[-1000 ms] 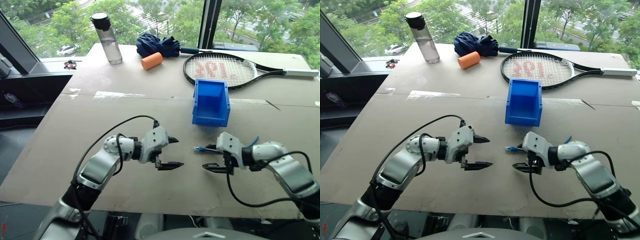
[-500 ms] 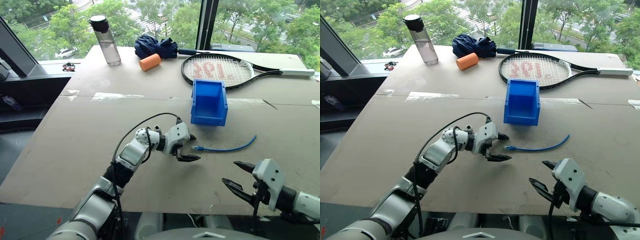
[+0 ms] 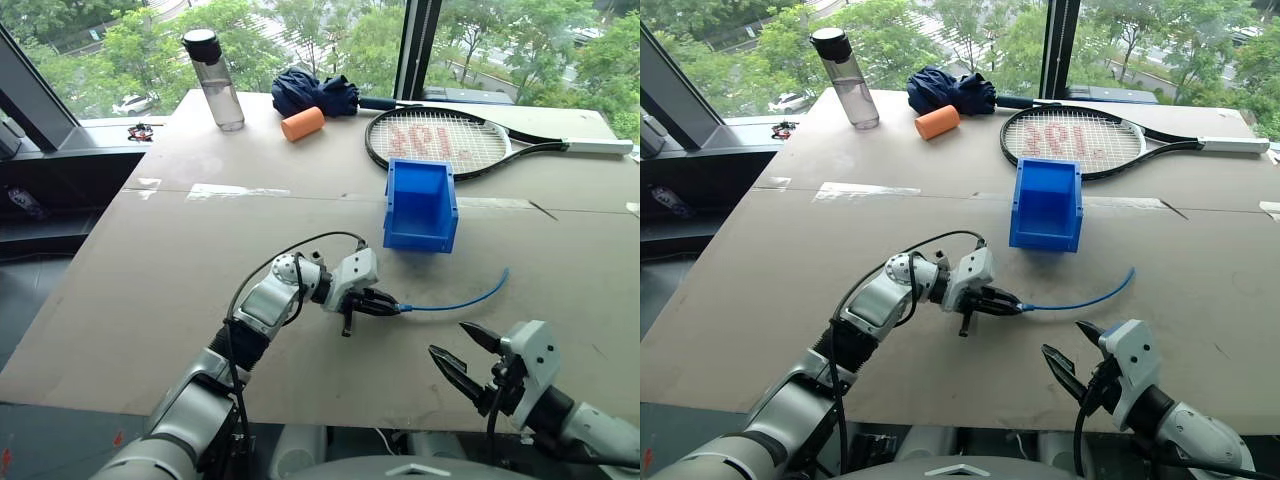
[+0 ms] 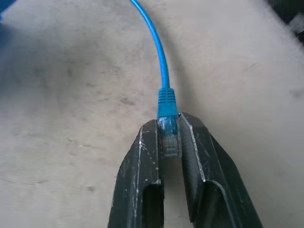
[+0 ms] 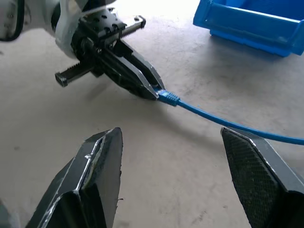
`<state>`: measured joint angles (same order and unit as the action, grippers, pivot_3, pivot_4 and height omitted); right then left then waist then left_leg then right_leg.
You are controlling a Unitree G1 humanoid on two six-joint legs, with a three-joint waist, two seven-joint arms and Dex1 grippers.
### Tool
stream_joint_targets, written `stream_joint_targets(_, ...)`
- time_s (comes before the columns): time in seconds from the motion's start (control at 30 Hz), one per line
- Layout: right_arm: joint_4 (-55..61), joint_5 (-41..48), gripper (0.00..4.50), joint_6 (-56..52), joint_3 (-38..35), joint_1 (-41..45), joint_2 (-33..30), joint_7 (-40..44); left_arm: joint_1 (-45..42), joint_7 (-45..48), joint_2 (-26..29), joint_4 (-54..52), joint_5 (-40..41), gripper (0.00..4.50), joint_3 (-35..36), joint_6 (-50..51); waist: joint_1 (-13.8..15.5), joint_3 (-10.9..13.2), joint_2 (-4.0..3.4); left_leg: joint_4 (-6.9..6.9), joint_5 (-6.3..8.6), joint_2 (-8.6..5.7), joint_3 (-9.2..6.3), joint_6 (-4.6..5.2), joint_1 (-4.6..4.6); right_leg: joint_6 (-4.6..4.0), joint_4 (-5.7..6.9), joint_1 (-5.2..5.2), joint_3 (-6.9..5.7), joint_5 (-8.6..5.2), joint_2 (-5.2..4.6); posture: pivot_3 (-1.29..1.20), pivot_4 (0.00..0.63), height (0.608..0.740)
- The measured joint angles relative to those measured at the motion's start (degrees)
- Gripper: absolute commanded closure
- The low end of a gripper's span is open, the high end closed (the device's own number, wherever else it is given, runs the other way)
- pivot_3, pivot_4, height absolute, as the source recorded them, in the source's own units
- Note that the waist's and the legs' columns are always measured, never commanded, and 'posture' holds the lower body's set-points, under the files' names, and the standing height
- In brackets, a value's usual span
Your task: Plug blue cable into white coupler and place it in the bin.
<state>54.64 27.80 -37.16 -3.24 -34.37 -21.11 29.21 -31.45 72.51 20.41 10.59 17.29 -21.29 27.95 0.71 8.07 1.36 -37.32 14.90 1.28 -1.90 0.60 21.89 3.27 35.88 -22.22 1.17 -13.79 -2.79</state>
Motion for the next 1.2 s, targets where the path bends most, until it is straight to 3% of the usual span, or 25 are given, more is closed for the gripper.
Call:
stream_joint_targets(0.23,-1.8,15.8,1.19,-4.6,1.2,8.5,10.4,-7.8,-4.0,-0.1,1.9,-9.0,20.3,4.46,10.7,30.2,-0.6,0.1,-0.11,0.02,0.0,0.01,-0.19,0.0,-0.06,0.08,0.04,-0.01,0.0,-0.04,0.02,0.0,0.15,0.74)
stream_joint_targets(0.33,-2.0,26.6,2.01,-4.5,1.0,13.1,12.3,-11.0,-4.1,-1.8,2.1,-11.0,24.6,4.5,12.5,36.3,-0.8,0.1,-0.14,0.05,0.0,-0.02,-0.22,0.0,-0.05,0.1,0.04,0.0,-0.02,0.02,0.01,0.0,0.15,0.74)
stream_joint_targets(0.4,-2.4,29.4,2.87,-4.7,0.7,13.4,11.3,-12.0,-4.1,-3.0,2.1,-11.2,26.6,4.5,13.9,38.8,-0.8,0.1,-0.13,0.05,0.0,-0.03,-0.2,0.0,-0.03,-0.01,0.02,0.0,-0.01,0.14,-0.01,0.0,0.15,0.74)
stream_joint_targets(0.7,-4.2,37.5,2.87,-2.5,1.0,16.2,9.5,-14.6,-4.5,-7.2,1.9,-14.1,36.9,4.5,20.1,47.9,-1.4,0.1,-0.14,0.1,0.0,-0.03,-0.14,0.0,-0.09,-0.07,0.06,-0.01,0.01,0.09,0.02,0.0,0.15,0.74)
stream_joint_targets(1.2,-4.2,43.5,2.87,2.7,2.5,18.9,5.7,-16.0,-4.5,-13.8,2.0,-15.1,44.3,4.5,22.8,52.2,-1.4,0.1,-0.14,0.12,0.0,-0.04,-0.1,-0.01,-0.08,-0.11,0.04,-0.02,0.04,0.08,0.01,0.0,0.15,0.74)
